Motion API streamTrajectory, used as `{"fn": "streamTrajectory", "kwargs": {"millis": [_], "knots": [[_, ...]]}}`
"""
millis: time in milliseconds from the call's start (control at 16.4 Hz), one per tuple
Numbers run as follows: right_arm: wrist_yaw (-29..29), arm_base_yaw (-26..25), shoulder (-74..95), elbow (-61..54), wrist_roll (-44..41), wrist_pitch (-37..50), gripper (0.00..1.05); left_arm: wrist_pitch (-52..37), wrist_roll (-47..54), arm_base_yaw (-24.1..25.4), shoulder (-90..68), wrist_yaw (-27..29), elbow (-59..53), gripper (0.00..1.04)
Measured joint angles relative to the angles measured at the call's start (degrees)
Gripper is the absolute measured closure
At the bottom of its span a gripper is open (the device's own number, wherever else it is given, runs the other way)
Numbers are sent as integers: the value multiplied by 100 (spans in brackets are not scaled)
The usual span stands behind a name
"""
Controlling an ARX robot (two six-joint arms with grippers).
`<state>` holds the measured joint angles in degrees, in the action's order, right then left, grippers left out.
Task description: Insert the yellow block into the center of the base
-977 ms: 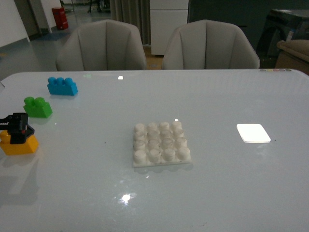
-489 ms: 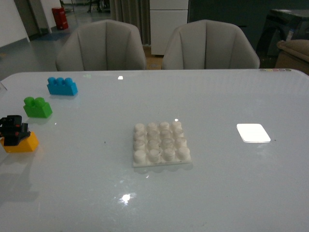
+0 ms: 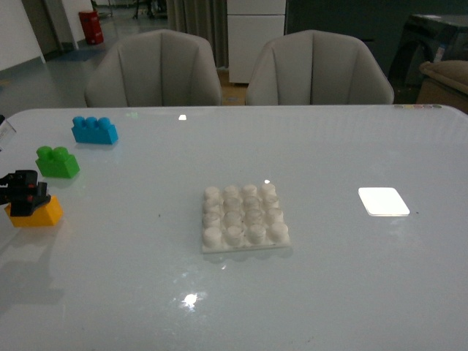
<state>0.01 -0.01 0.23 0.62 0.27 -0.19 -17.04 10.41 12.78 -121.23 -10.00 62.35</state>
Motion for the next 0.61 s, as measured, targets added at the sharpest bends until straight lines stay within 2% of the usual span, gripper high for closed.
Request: {"fn": "streamTrajectory", "kwargs": {"millis": [367,489,611], "knots": [[-2,0,0,0,0,0,6,-197,-590,-708,1987,413,-1585,47],[-2,0,0,0,0,0,6,-160,-1032,-1379,3008,778,-2358,47],[0,0,0,0,0,0,6,-160,-1552,-2505,3587,1366,-2726,47]]}}
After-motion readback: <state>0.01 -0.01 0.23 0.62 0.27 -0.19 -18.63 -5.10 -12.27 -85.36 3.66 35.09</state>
